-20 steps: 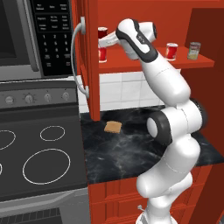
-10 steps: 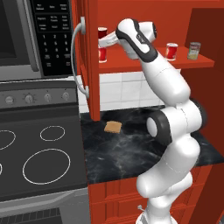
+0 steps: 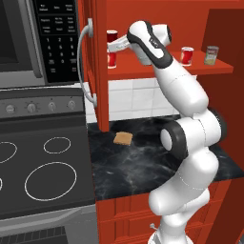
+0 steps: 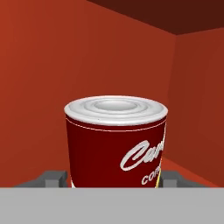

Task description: Stack two cans on top of the other two cans in the cabinet.

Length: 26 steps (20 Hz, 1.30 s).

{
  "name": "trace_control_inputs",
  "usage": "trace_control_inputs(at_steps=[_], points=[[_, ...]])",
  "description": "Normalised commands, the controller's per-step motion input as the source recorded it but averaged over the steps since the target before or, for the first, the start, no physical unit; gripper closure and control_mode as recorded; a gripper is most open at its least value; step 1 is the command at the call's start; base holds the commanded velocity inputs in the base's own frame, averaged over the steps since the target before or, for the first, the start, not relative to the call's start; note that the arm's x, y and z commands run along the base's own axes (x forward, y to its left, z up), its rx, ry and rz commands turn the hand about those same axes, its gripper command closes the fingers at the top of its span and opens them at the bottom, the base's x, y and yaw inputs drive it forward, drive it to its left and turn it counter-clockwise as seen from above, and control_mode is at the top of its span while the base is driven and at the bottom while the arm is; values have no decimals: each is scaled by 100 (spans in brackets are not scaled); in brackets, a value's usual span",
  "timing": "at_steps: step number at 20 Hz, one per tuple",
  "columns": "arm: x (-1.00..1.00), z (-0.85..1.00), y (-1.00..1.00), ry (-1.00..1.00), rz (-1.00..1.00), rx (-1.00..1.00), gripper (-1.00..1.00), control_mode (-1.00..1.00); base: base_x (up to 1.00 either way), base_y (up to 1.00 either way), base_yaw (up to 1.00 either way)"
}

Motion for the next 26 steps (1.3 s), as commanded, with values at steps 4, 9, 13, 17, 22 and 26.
trace_control_inputs(at_steps=[4, 9, 13, 17, 22, 26], points=[[0, -4, 0, 0, 0, 0, -100, -100, 0, 0, 0], [0, -1, 0, 1, 0, 0, -100, -100, 0, 0, 0], [-8, -1, -13, 1, 0, 0, -100, -100, 0, 0, 0], [-27, -4, -21, 1, 0, 0, -100, -100, 0, 0, 0], [-34, -7, -12, 5, 0, 0, -100, -100, 0, 0, 0], [-47, -2, -15, 4, -5, 1, -100, -100, 0, 0, 0]])
